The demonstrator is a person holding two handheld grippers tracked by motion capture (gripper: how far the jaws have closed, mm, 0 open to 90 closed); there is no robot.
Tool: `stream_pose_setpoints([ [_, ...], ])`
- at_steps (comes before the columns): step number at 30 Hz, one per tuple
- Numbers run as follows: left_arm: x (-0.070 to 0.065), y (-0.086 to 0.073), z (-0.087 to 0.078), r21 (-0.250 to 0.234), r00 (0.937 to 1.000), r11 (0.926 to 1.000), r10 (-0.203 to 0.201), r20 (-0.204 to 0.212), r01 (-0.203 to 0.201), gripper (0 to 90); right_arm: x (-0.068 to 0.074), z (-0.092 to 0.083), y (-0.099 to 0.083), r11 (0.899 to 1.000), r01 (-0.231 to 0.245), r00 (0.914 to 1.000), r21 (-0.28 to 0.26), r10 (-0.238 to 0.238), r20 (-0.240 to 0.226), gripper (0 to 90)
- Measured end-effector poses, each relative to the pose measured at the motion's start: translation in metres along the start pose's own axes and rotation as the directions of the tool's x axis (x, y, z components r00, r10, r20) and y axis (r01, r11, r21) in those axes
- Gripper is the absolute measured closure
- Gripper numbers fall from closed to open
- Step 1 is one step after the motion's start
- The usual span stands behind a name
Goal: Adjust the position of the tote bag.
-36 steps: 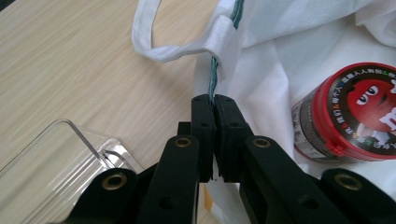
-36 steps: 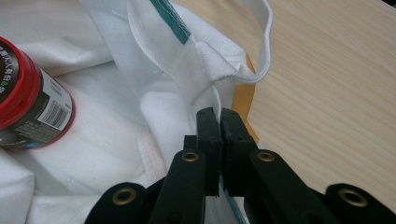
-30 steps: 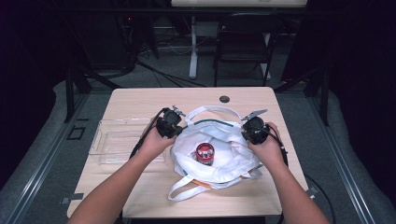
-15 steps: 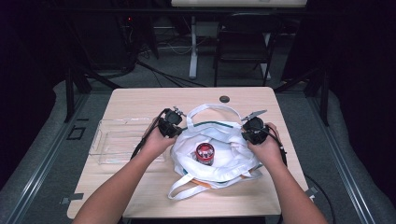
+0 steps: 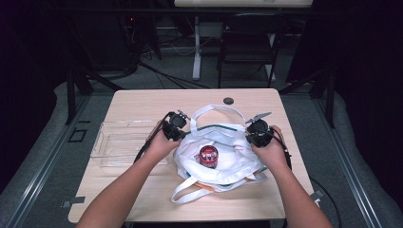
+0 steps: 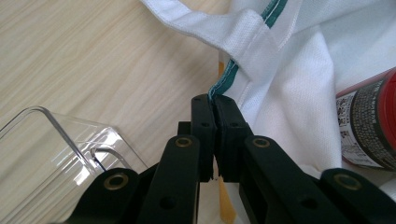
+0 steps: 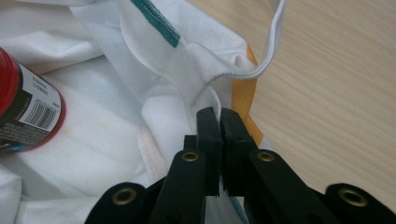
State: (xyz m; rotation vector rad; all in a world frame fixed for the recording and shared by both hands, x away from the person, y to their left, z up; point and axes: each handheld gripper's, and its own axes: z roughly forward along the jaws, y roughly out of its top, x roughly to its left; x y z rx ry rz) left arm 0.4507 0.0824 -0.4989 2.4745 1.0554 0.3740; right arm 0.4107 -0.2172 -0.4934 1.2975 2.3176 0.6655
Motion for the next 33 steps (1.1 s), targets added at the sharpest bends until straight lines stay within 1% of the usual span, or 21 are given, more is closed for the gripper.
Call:
stream_pose_setpoints([
  [3,0.0009,-0.0003,0.0013,0.0,1.0,1.0,-0.003,0.005,0.003,87.7,-0.0002,0.0,-0.0001,1.0,0.001,1.0,0.002,-0.001,-0.005,88.1],
  [8,0.0003,-0.0004,0.0036,0.016,1.0,0.9999,-0.005,0.005,0.005,87.5,0.0001,-0.0001,-0.0007,1.0,-0.001,1.0,-0.004,0.001,0.001,87.8],
  [15,0.0018,-0.0001,0.0061,0.022,0.9999,0.9997,-0.01,0.01,0.01,87.4,0.0002,0.0006,-0.0005,1.0,-0.001,1.0,-0.002,0.001,-0.002,87.8],
  [27,0.0011,-0.0006,0.0092,0.029,0.9999,0.9995,-0.011,0.007,0.011,87.1,0.0001,0.001,-0.0025,1.0,-0.007,1.0,-0.007,0.007,-0.004,87.5],
  [31,0.0013,-0.0003,0.0079,0.03,0.9999,0.9995,-0.008,0.013,0.007,86.4,0.0002,0.0001,-0.0024,1.0,-0.009,0.9999,-0.007,0.009,-0.007,85.7],
  [33,0.0016,-0.0003,0.0065,0.028,0.9998,0.9996,-0.01,0.018,0.009,86.2,0.0007,-0.0007,-0.0029,1.0,-0.008,1.0,-0.019,0.008,0.002,83.7],
])
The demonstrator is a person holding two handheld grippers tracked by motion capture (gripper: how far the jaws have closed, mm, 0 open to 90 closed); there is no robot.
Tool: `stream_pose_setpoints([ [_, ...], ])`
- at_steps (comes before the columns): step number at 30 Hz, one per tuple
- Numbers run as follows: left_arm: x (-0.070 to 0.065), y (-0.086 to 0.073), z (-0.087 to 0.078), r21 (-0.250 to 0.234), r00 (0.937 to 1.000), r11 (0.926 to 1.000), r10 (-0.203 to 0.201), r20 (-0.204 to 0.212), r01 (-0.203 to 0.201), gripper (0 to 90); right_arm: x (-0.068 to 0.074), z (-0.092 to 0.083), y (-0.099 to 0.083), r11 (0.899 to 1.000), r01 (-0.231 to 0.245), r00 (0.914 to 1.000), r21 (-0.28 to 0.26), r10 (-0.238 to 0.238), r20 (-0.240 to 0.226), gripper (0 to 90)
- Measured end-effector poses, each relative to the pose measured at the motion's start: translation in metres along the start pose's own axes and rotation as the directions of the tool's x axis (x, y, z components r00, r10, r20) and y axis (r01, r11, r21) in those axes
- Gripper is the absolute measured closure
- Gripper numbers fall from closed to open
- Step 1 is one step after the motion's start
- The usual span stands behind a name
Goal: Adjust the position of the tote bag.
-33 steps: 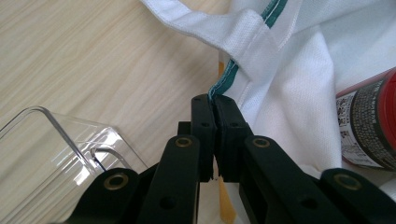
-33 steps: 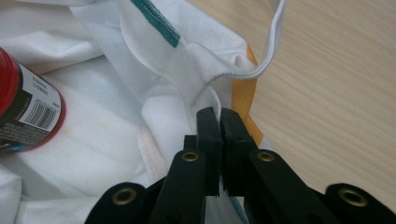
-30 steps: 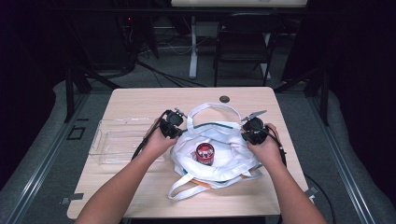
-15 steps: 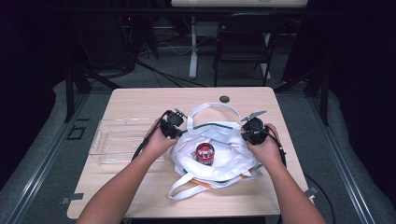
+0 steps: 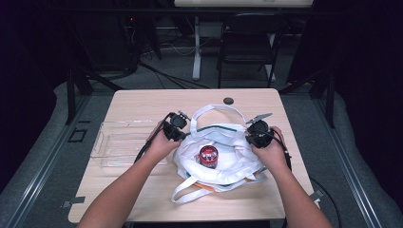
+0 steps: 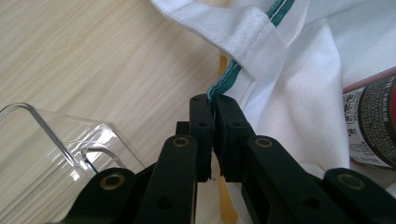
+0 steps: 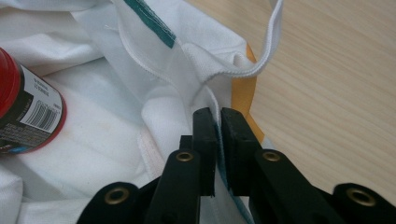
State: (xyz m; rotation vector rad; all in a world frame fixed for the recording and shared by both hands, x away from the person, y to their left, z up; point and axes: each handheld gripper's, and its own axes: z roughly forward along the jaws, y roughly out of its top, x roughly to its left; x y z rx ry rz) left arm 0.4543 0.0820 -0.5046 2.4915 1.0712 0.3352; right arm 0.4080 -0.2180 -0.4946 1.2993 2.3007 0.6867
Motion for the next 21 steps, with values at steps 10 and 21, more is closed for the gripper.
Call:
stream_pose_setpoints([
  [10,0.0,0.0,-0.006,-0.019,1.0,0.9998,-0.001,0.006,0.001,85.2,0.001,-0.015,-0.003,0.998,-0.023,0.9997,-0.053,0.023,-0.007,70.7],
  [21,-0.003,0.001,-0.009,-0.023,1.0,0.9997,0.002,-0.001,-0.002,80.3,0.013,-0.046,-0.002,0.99,-0.041,0.9983,-0.135,0.035,-0.047,58.7],
])
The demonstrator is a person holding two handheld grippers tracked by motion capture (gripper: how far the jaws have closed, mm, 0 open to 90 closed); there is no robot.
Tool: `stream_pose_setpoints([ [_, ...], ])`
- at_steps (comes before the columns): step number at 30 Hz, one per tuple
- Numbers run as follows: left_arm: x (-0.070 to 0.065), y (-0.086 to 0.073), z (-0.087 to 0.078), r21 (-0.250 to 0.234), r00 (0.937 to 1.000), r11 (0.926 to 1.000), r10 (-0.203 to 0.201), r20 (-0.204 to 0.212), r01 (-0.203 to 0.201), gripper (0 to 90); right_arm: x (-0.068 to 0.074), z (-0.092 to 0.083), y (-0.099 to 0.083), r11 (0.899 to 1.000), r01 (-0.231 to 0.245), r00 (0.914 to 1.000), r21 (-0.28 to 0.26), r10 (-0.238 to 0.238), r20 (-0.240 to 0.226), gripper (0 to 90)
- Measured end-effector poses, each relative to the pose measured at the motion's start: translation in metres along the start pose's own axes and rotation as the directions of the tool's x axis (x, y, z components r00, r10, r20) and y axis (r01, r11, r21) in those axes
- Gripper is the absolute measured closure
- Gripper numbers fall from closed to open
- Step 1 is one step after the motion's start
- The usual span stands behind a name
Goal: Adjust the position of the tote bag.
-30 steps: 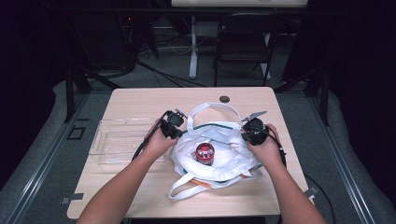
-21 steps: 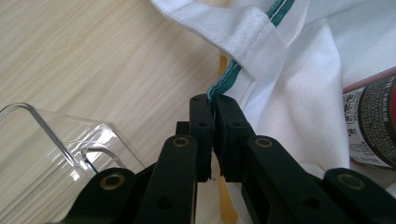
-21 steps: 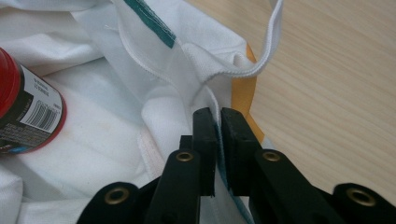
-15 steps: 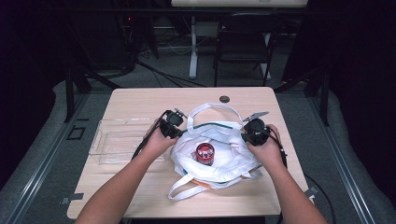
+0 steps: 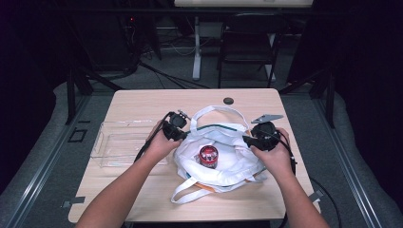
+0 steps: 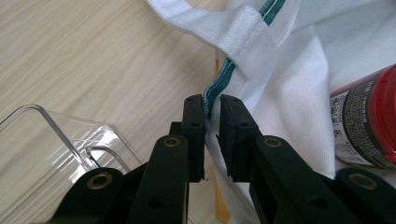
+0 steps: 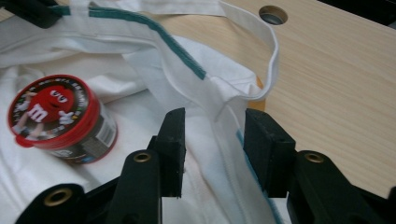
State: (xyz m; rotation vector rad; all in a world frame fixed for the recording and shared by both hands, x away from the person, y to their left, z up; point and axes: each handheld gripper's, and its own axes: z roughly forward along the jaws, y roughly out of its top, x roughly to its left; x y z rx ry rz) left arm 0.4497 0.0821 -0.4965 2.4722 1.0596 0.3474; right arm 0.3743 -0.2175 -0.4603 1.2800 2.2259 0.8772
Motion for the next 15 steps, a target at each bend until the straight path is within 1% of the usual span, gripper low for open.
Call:
stream_pose_setpoints([
  [2,0.0,0.0,0.0,-0.002,1.0,1.0,-0.002,0.005,0.003,78.6,0.005,-0.003,0.0,1.0,0.01,0.9999,0.004,-0.01,-0.008,57.7],
  [3,0.0,0.0,-0.001,-0.006,0.9999,1.0,-0.003,0.013,0.004,78.6,0.005,-0.003,0.0,1.0,0.01,0.9999,0.004,-0.01,-0.008,57.7],
  [5,0.0,0.0,-0.002,-0.012,0.9999,0.9999,-0.003,0.015,0.003,75.0,0.011,-0.006,0.0,1.0,0.025,0.9996,0.005,-0.025,-0.008,57.5],
  [6,0.001,-0.001,-0.002,-0.011,0.9999,0.9999,-0.003,0.013,0.003,71.0,0.017,-0.008,-0.002,0.999,0.038,0.9993,-0.001,-0.038,-0.005,57.2],
  [7,0.001,-0.001,-0.002,-0.012,0.9999,0.9999,-0.002,0.016,0.002,69.3,0.019,-0.008,-0.003,0.999,0.042,0.9991,-0.007,-0.042,-0.005,57.1],
  [8,0.001,-0.001,-0.002,-0.012,0.9999,0.9999,-0.002,0.016,0.002,68.1,0.019,-0.008,-0.003,0.999,0.042,0.9991,-0.007,-0.042,-0.005,57.1],
  [9,0.001,-0.001,-0.002,-0.011,0.9998,0.9999,-0.001,0.018,0.002,68.1,0.021,-0.01,-0.003,0.999,0.044,0.999,-0.007,-0.044,-0.009,56.8],
  [10,0.002,-0.001,-0.003,-0.018,0.9998,0.9998,-0.003,0.018,0.003,66.2,0.025,-0.012,-0.005,0.999,0.04,0.9991,-0.007,-0.04,-0.013,56.0],
  [11,0.002,-0.001,-0.003,-0.018,0.9998,0.9998,-0.003,0.018,0.003,65.6,0.025,-0.012,-0.005,0.999,0.04,0.9991,-0.007,-0.04,-0.013,56.0],
  [12,0.002,-0.001,-0.003,-0.018,0.9999,0.9998,-0.002,0.016,0.003,64.8,0.028,-0.013,-0.006,0.999,0.039,0.9988,-0.005,-0.039,-0.03,54.9],
  [13,0.002,-0.001,-0.004,-0.019,0.9998,0.9998,-0.006,0.018,0.006,64.8,0.028,-0.013,-0.006,0.999,0.039,0.9988,-0.005,-0.039,-0.03,54.9],
  [14,0.002,-0.001,-0.006,-0.022,0.9998,0.9997,-0.005,0.02,0.006,63.1,0.032,-0.016,-0.007,0.999,0.043,0.9984,-0.02,-0.044,-0.037,53.4],
  [15,0.002,-0.001,-0.006,-0.022,0.9998,0.9997,-0.005,0.02,0.006,62.3,0.033,-0.017,-0.008,0.998,0.052,0.9979,-0.022,-0.052,-0.038,52.8],
])
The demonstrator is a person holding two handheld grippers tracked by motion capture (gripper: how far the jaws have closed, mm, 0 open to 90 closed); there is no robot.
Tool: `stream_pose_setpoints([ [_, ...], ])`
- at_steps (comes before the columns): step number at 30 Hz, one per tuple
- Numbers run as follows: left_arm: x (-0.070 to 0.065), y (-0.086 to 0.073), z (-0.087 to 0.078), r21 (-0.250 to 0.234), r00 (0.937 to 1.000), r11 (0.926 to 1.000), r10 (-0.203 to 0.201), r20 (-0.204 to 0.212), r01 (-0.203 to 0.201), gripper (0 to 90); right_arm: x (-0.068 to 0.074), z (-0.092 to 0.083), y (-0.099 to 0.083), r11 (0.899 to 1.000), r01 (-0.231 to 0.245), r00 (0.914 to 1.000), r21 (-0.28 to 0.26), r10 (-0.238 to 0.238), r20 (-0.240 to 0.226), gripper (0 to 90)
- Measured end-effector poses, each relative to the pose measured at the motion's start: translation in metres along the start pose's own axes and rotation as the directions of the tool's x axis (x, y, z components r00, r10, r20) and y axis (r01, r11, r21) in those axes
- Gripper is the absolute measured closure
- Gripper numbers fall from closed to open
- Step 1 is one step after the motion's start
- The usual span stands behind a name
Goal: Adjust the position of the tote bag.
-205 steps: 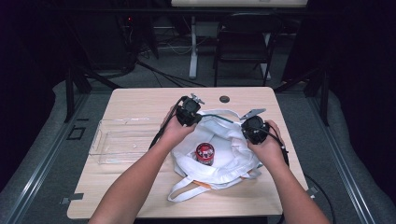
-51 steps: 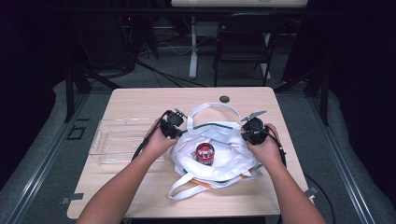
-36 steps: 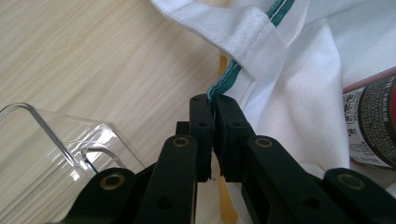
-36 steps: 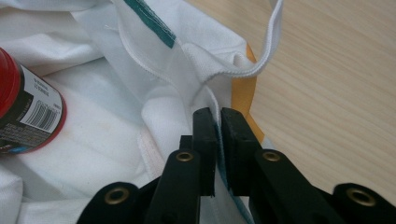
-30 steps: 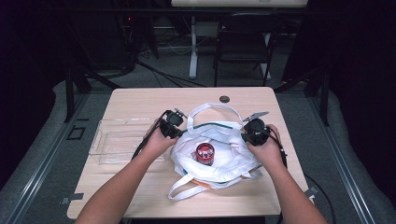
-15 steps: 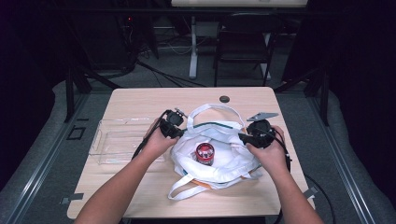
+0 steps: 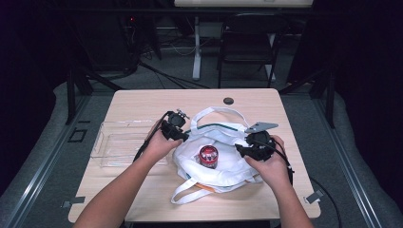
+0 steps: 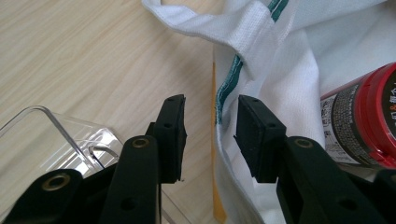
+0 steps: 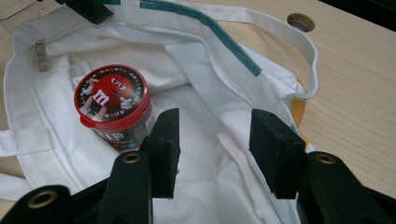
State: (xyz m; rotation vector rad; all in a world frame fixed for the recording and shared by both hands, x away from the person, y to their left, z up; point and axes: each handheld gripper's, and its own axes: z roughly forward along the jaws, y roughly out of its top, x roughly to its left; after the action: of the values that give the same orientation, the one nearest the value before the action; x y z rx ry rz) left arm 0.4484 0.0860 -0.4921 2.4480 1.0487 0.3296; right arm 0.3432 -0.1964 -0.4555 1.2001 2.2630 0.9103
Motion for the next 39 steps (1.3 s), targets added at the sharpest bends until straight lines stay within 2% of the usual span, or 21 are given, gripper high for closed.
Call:
stream_pose_setpoints([
  [6,-0.003,0.0,-0.008,-0.037,0.9998,0.9991,0.021,-0.003,-0.021,58.5,0.008,-0.007,-0.002,1.0,-0.003,1.0,-0.017,0.003,0.004,51.7],
  [15,-0.012,-0.002,-0.029,-0.094,0.9988,0.9948,0.042,0.025,-0.039,56.7,0.014,-0.01,-0.005,0.999,-0.01,0.9999,-0.036,0.009,-0.012,51.9],
  [18,-0.014,-0.004,-0.034,-0.094,0.9988,0.9946,0.045,0.018,-0.043,56.7,0.013,-0.009,-0.007,0.999,-0.018,0.9997,-0.038,0.018,-0.016,51.7],
  [21,-0.016,-0.005,-0.037,-0.093,0.9981,0.9944,0.054,0.029,-0.051,56.7,0.012,-0.008,-0.009,0.999,-0.025,0.9996,-0.03,0.024,-0.012,51.7],
  [26,-0.021,-0.008,-0.043,-0.1,0.9967,0.9931,0.066,0.048,-0.06,55.4,0.009,-0.01,-0.01,0.998,-0.052,0.9982,-0.04,0.051,-0.033,51.3],
  [32,-0.031,-0.013,-0.046,-0.103,0.992,0.9913,0.091,0.087,-0.082,53.4,0.009,-0.012,-0.014,0.996,-0.072,0.9964,-0.043,0.07,-0.048,51.4],
  [35,-0.035,-0.017,-0.045,-0.092,0.9883,0.99,0.116,0.099,-0.107,52.4,0.008,-0.013,-0.017,0.996,-0.079,0.9959,-0.034,0.077,-0.047,52.3],
  [39,-0.037,-0.023,-0.042,-0.086,0.986,0.9898,0.123,0.113,-0.113,51.0,0.009,-0.012,-0.019,0.996,-0.076,0.9959,-0.036,0.074,-0.052,52.5],
])
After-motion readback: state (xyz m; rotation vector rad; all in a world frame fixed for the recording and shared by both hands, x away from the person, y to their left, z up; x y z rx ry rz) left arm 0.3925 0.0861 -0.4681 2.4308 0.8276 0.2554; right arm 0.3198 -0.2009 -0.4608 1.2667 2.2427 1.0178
